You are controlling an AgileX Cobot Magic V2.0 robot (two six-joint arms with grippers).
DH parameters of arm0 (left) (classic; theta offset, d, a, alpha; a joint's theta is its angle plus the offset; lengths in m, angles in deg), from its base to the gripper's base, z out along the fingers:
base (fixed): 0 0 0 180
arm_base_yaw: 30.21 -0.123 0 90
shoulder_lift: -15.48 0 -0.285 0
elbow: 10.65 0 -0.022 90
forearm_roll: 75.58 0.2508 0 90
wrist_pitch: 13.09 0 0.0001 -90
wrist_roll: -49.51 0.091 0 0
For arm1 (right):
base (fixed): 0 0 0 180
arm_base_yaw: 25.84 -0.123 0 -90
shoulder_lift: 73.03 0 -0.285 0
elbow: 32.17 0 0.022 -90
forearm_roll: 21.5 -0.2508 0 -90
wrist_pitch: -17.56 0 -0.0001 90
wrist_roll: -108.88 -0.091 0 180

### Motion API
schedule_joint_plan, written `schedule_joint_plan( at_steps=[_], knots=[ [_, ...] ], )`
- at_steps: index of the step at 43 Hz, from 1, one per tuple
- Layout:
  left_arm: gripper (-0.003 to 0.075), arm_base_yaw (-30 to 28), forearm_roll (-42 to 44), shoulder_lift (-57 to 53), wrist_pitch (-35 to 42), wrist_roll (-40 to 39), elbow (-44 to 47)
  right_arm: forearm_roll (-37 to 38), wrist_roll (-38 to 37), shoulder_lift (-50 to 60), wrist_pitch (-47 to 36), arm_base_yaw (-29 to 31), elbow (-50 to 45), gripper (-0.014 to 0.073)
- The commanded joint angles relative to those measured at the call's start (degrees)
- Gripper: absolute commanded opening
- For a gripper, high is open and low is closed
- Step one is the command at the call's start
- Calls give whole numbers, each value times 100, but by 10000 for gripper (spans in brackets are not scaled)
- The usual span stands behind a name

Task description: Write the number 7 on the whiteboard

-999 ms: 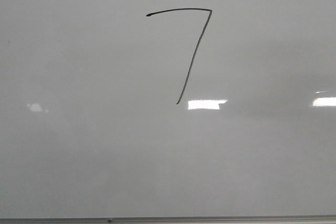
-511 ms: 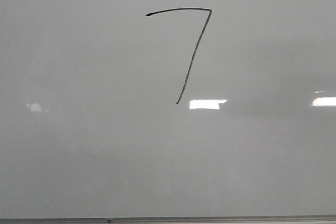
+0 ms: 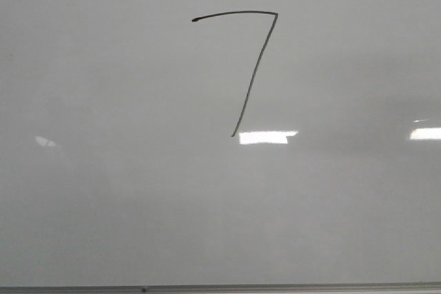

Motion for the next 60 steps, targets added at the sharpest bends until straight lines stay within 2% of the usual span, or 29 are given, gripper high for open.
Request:
schedule_joint_plan(
  at_steps=[1,7,12,14,60],
  knots=[
    [-20,34,-132,-306,312,-131,304,-138,18,-32,-307,48,149,-67],
    [-20,34,-132,-924,108,-131,833,-138,18,-32,-307,48,149,-67],
    [-20,34,-132,-981,341,-131,1162,-138,18,-32,-293,48,149,-67],
    [-20,34,-132,-992,85,-131,1147,-138,18,-32,-293,48,149,-67],
    [-20,34,-132,-981,136,-131,1147,-138,18,-32,-279,48,149,-67]
  ],
)
